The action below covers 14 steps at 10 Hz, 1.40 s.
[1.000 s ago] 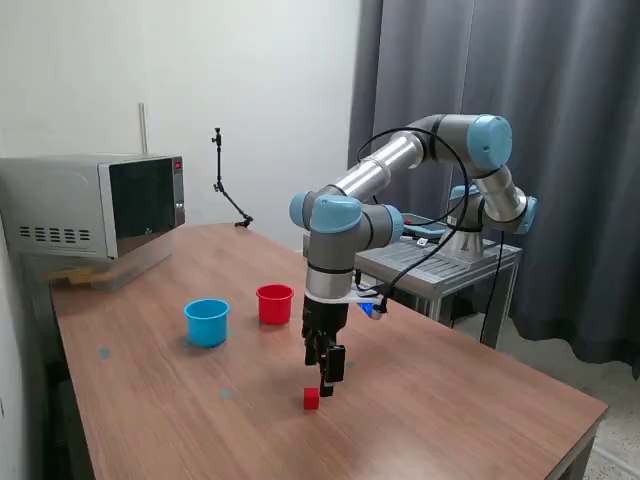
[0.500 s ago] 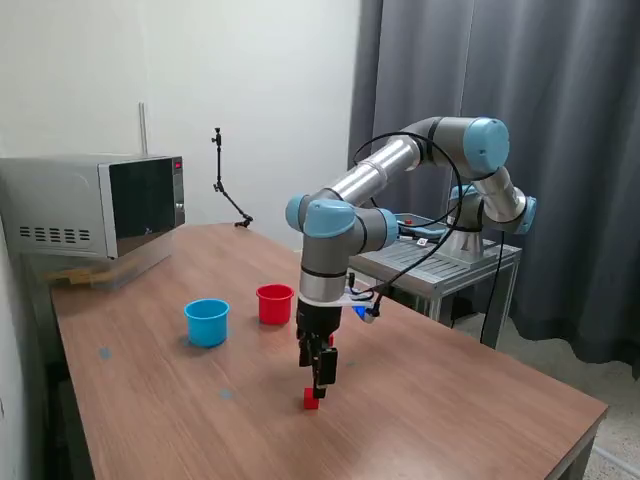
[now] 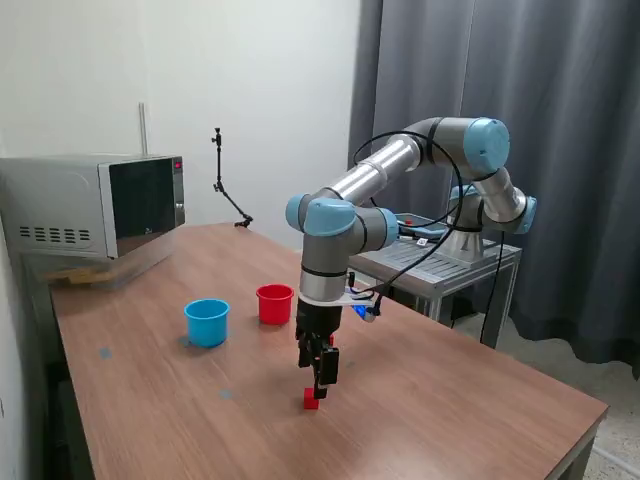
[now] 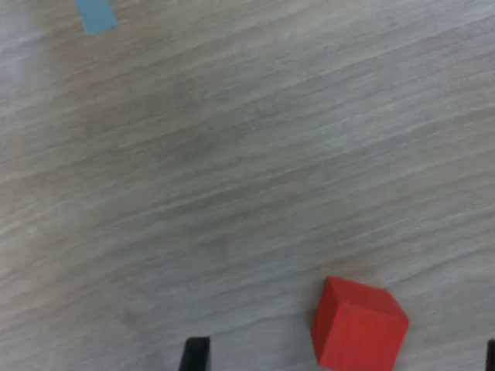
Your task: Place red objects in the red bin, and blue objects in the blue bin.
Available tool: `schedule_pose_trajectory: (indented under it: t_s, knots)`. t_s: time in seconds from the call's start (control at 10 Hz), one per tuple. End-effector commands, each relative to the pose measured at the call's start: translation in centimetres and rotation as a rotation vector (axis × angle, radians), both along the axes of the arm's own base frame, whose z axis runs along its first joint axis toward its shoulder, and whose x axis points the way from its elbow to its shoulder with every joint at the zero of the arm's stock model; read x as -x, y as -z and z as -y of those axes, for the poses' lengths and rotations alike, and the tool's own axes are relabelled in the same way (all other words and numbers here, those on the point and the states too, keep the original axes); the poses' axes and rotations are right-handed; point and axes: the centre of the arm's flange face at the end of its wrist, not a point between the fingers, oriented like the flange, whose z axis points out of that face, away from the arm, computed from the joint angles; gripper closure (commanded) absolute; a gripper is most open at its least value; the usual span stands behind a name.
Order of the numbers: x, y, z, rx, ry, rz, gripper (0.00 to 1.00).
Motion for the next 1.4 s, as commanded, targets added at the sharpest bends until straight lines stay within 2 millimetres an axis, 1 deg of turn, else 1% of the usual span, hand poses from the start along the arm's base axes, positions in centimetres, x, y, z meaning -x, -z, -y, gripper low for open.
schedule_pose_trajectory:
  t_s: [0.0,0.3,0.6,0.7,1.0,1.3]
  knots:
    - [-0.1,0.1,0.3,0.004,-0.016,0.003,0.0]
    - [-0.5,0.3,1.5,0.012,-0.032,0.009,0.0]
    - [-0.7,0.4,2.0,0.03,-0.036,0.013,0.0]
    - [-0.9,0.5,2.6,0.03,-0.043,0.015,0.0]
    - [-0.9,0.5,2.6,0.03,-0.043,0.015,0.0]
    - [-0.7,0.5,1.8,0.029,-0.036,0.015,0.0]
